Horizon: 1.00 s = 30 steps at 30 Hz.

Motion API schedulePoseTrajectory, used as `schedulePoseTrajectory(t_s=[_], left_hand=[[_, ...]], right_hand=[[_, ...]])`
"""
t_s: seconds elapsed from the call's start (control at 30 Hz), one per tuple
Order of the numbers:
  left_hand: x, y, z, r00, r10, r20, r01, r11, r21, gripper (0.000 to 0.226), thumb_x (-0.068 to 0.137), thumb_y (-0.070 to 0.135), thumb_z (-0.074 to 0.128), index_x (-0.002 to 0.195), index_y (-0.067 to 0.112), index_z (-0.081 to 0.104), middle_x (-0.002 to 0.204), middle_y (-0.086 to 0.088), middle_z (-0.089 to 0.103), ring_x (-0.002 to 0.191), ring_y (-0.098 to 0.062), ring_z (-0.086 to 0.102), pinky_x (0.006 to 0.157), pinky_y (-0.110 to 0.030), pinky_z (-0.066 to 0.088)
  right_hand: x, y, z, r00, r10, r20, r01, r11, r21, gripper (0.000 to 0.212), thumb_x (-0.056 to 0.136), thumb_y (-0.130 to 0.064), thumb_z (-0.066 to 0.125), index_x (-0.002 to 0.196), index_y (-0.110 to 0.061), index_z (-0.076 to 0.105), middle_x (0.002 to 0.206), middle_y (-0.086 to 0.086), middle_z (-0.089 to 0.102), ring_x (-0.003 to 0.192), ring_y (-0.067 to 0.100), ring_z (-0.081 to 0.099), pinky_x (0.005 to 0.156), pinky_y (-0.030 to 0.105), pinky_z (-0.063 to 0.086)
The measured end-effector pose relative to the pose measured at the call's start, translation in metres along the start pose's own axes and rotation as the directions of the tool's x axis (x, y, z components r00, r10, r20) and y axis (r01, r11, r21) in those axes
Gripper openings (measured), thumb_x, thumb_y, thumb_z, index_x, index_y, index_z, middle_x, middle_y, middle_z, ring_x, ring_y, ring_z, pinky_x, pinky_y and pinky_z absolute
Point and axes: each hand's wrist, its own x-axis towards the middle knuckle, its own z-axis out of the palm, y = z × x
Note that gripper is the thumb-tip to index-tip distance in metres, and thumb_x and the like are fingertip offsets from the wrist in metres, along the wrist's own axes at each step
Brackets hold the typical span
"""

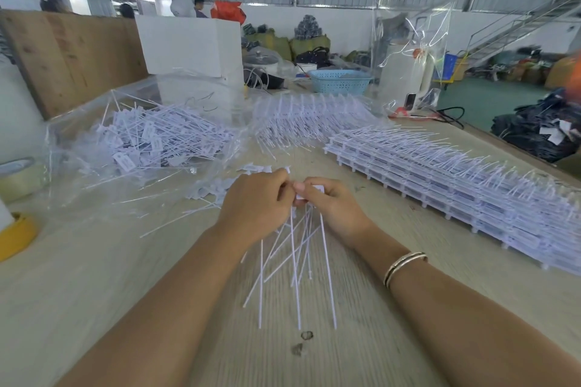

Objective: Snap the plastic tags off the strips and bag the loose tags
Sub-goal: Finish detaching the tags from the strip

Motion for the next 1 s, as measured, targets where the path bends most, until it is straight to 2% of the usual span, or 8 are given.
schedulePoseTrajectory(t_s=[0.1, 0.17, 0.3, 0.47, 0.63, 0.77, 0.93, 1.0], left_hand=[[0.002, -0.001, -0.002, 0.999, -0.042, 0.013, 0.041, 0.997, 0.062, 0.038, 0.093, 0.031, 0.042, 0.058, 0.020, 0.034, 0.050, 0.003, 0.041, 0.050, -0.018, 0.042, 0.047, -0.029, 0.023], [0.001, -0.001, -0.002, 0.995, -0.089, 0.055, 0.095, 0.989, -0.111, 0.041, 0.093, 0.029, 0.046, 0.054, 0.020, 0.035, 0.049, 0.004, 0.039, 0.046, -0.015, 0.036, 0.049, -0.028, 0.025], [0.000, -0.003, -0.001, 0.978, -0.148, 0.150, 0.204, 0.846, -0.493, 0.039, 0.097, 0.023, 0.048, 0.057, 0.022, 0.046, 0.055, 0.000, 0.045, 0.051, -0.012, 0.041, 0.053, -0.025, 0.032], [0.003, 0.001, 0.002, 0.962, -0.202, 0.186, 0.274, 0.676, -0.684, 0.032, 0.099, 0.022, 0.045, 0.068, 0.014, 0.053, 0.051, 0.010, 0.048, 0.049, -0.003, 0.043, 0.051, -0.013, 0.034], [0.000, 0.006, 0.009, 0.962, -0.223, 0.159, 0.265, 0.609, -0.748, 0.035, 0.099, 0.022, 0.043, 0.067, 0.021, 0.056, 0.054, 0.008, 0.049, 0.046, 0.000, 0.043, 0.048, -0.010, 0.035], [0.008, 0.001, 0.005, 0.896, -0.407, 0.176, 0.322, 0.325, -0.889, 0.038, 0.099, 0.030, 0.043, 0.064, 0.019, 0.053, 0.053, 0.006, 0.050, 0.047, -0.007, 0.042, 0.060, -0.027, 0.036], [0.009, -0.014, -0.001, 0.931, -0.360, 0.057, 0.227, 0.450, -0.864, 0.050, 0.097, 0.028, 0.039, 0.048, 0.028, 0.051, 0.047, 0.010, 0.044, 0.045, -0.006, 0.035, 0.054, -0.026, 0.030], [0.009, -0.009, 0.001, 0.948, -0.312, 0.057, 0.217, 0.506, -0.835, 0.035, 0.087, 0.023, 0.042, 0.054, 0.028, 0.052, 0.047, 0.009, 0.044, 0.045, -0.005, 0.036, 0.051, -0.022, 0.030]], right_hand=[[0.000, 0.000, -0.001, 1.000, 0.004, -0.002, -0.004, 1.000, 0.011, 0.027, 0.095, -0.008, 0.052, 0.071, -0.008, 0.064, 0.063, -0.012, 0.065, 0.067, -0.002, 0.061, 0.069, 0.008, 0.044], [0.000, -0.002, 0.000, 1.000, 0.015, 0.019, -0.014, 1.000, -0.014, 0.027, 0.095, -0.012, 0.053, 0.071, -0.010, 0.065, 0.063, -0.011, 0.065, 0.068, -0.001, 0.060, 0.070, 0.010, 0.044], [-0.001, -0.003, -0.003, 0.999, 0.013, 0.035, -0.011, 0.998, -0.067, 0.018, 0.089, -0.013, 0.062, 0.072, -0.014, 0.065, 0.062, -0.010, 0.062, 0.063, 0.001, 0.057, 0.066, 0.011, 0.043], [0.000, -0.002, 0.002, 0.999, -0.037, -0.019, 0.037, 0.999, 0.001, 0.018, 0.092, -0.012, 0.058, 0.074, -0.009, 0.062, 0.064, -0.009, 0.064, 0.065, 0.002, 0.060, 0.067, 0.013, 0.046], [0.001, 0.001, 0.002, 0.995, -0.088, -0.056, 0.088, 0.996, 0.002, 0.022, 0.093, -0.012, 0.057, 0.072, -0.010, 0.060, 0.063, -0.007, 0.060, 0.063, 0.007, 0.055, 0.066, 0.015, 0.045], [0.002, 0.000, -0.005, 0.973, -0.128, -0.192, 0.146, 0.986, 0.082, 0.020, 0.095, -0.014, 0.052, 0.079, -0.014, 0.063, 0.077, -0.005, 0.070, 0.068, 0.010, 0.061, 0.067, 0.015, 0.046], [0.005, 0.005, -0.013, 0.966, -0.021, -0.257, -0.003, 0.995, -0.095, 0.022, 0.094, -0.027, 0.056, 0.076, -0.014, 0.060, 0.069, -0.006, 0.062, 0.060, 0.000, 0.055, 0.058, 0.007, 0.043], [0.008, 0.009, -0.008, 0.952, -0.007, -0.306, -0.075, 0.964, -0.255, 0.023, 0.091, -0.036, 0.058, 0.084, -0.015, 0.059, 0.080, -0.005, 0.060, 0.071, 0.001, 0.055, 0.069, 0.012, 0.045]])
